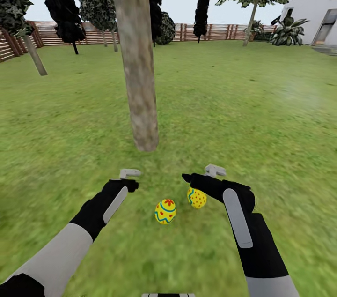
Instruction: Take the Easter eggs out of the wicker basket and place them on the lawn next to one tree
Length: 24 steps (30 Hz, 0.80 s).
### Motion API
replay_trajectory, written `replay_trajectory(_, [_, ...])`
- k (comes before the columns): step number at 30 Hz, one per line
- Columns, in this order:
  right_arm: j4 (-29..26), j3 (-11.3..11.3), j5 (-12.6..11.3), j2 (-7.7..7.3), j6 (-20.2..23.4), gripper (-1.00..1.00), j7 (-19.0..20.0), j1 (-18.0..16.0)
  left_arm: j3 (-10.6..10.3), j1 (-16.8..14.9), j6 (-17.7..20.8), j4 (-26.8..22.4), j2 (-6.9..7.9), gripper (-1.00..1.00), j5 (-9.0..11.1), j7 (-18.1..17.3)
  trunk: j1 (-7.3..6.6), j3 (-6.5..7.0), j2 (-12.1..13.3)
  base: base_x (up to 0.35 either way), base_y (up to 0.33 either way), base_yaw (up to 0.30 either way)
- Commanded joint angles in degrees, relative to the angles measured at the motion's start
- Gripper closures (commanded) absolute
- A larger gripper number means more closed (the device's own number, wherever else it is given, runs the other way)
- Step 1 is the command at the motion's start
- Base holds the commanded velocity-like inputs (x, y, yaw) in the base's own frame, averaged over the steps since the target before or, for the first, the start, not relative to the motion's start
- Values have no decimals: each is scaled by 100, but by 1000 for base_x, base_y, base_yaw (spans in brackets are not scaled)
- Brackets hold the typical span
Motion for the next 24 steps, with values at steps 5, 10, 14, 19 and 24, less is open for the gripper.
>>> replay_trajectory(5, [-6,21,-62,6,17,-100,-61,-2,222,-21,288,18,11,-100,78,55,-14,72,5,0,0,195])
replay_trajectory(10, [-6,30,-65,9,17,-100,-60,-2,1077,-14,725,186,11,-100,83,29,-27,148,11,0,0,194])
replay_trajectory(14, [-6,34,-66,10,17,-100,-59,-1,1250,-19,849,457,14,-100,93,9,-37,209,17,0,0,192])
replay_trajectory(19, [-6,35,-66,10,17,-100,-59,0,1301,-29,884,726,23,-100,96,5,-50,285,23,0,0,186])
replay_trajectory(24, [-6,47,-66,12,17,-100,-59,1,1309,-46,883,1247,131,-100,105,-147,-120,347,145,0,0,181])
